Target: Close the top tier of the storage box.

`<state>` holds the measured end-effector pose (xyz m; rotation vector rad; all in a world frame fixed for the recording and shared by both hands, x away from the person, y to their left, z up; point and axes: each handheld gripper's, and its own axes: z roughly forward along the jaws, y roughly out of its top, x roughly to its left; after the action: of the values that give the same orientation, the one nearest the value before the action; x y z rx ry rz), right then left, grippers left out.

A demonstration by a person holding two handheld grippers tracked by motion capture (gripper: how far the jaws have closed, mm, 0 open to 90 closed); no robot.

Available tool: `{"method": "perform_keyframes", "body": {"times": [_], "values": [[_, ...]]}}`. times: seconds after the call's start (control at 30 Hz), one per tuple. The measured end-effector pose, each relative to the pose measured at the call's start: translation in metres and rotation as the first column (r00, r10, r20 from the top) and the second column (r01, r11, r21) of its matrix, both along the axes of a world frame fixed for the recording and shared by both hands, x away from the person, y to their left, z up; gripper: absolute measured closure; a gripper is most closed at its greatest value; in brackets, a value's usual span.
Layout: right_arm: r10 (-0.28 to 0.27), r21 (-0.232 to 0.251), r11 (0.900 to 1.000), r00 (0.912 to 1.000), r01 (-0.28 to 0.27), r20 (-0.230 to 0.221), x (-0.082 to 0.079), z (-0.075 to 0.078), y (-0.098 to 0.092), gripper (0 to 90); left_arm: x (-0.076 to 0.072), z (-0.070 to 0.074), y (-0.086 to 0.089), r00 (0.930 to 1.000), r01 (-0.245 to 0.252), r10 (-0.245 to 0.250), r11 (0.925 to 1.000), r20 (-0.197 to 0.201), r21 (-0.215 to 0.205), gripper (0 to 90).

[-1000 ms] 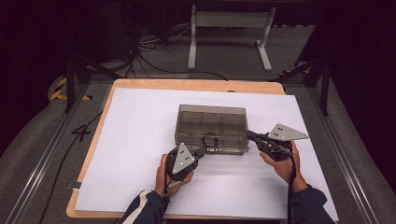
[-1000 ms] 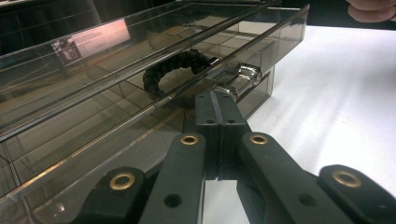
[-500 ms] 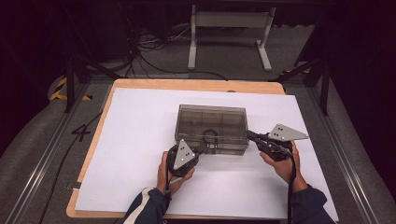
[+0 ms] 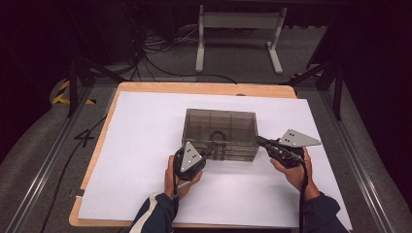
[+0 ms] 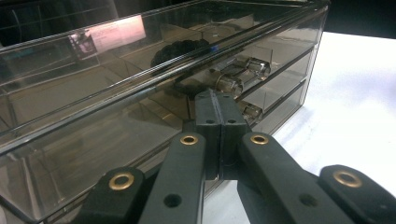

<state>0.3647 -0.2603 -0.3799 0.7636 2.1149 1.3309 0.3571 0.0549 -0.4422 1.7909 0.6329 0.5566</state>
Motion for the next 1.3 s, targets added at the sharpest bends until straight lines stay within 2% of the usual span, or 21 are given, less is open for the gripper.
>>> {"method": "perform_keyframes", "body": {"times": [0.17,0.23,0.43,0.57,0.67,1.0,1.3], "values": [[0.0,-0.003,1.0,1.0,0.0,0.0,0.0,0.0,0.0,90.0,0.001,0.0,-0.002,0.9999,0.01,-0.01,0.9999,0.005,0.002,89.6],[0.0,-0.004,1.0,1.0,0.0,0.001,0.0,0.0,0.0,90.0,0.002,0.001,-0.002,0.9998,0.016,-0.016,0.9998,0.007,0.015,89.6],[0.0,-0.011,1.0,1.0,0.0,0.008,-0.001,0.0,0.001,90.0,0.002,0.0,-0.001,0.9999,0.013,-0.013,0.9999,0.0,0.008,89.6],[-0.005,-0.016,1.0,0.9999,0.005,0.013,-0.002,0.0,0.001,90.0,0.002,0.001,-0.002,0.9998,0.017,-0.017,0.9996,0.004,0.022,89.1],[-0.007,-0.025,1.0,0.9998,0.008,0.018,-0.003,0.0,0.002,90.0,0.002,0.0,-0.002,0.9997,0.022,-0.021,0.9995,-0.008,0.023,89.4],[-0.008,-0.03,1.0,0.9997,0.009,0.021,-0.004,0.0,0.003,90.0,0.002,0.001,-0.001,0.9998,0.019,-0.019,0.9991,0.001,0.039,89.3],[-0.016,-0.062,0.998,0.9993,0.018,0.034,-0.005,0.002,0.005,90.0,0.001,0.0,0.007,0.9998,0.012,-0.011,0.9984,-0.015,0.055,86.9]]}}
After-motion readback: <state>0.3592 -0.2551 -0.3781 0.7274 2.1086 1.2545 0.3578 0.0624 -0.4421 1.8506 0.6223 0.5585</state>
